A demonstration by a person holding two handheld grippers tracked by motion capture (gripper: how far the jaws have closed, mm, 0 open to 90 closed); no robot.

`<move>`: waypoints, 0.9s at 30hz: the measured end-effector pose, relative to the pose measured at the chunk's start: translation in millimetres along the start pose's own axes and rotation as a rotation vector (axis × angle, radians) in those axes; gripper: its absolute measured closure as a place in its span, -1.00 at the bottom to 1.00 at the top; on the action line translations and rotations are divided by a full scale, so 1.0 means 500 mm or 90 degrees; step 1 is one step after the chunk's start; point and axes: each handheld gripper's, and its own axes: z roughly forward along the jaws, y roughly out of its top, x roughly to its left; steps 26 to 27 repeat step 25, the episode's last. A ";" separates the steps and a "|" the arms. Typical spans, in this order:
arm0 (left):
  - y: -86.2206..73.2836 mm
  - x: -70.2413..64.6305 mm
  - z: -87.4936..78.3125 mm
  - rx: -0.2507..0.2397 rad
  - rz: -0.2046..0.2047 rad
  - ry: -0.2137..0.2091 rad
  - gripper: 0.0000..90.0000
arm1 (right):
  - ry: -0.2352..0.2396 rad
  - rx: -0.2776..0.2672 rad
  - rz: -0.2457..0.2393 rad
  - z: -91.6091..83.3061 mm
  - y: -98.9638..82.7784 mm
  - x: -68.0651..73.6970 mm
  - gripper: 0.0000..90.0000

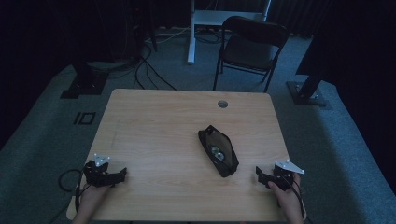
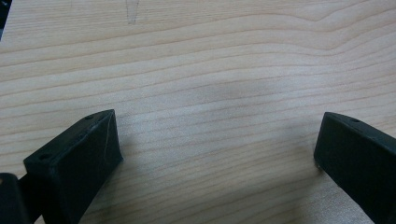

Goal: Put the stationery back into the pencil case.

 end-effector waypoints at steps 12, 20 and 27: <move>0.000 0.000 0.000 0.000 0.000 0.000 -0.99 | -0.035 0.073 -0.018 0.009 -0.003 0.011 -0.71; 0.000 0.000 0.000 0.000 0.000 0.000 -0.99 | -0.038 0.072 -0.015 0.009 -0.003 0.011 -0.71; 0.000 0.000 0.000 0.000 0.000 0.000 -0.99 | -0.038 0.072 -0.016 0.009 -0.003 0.011 -0.71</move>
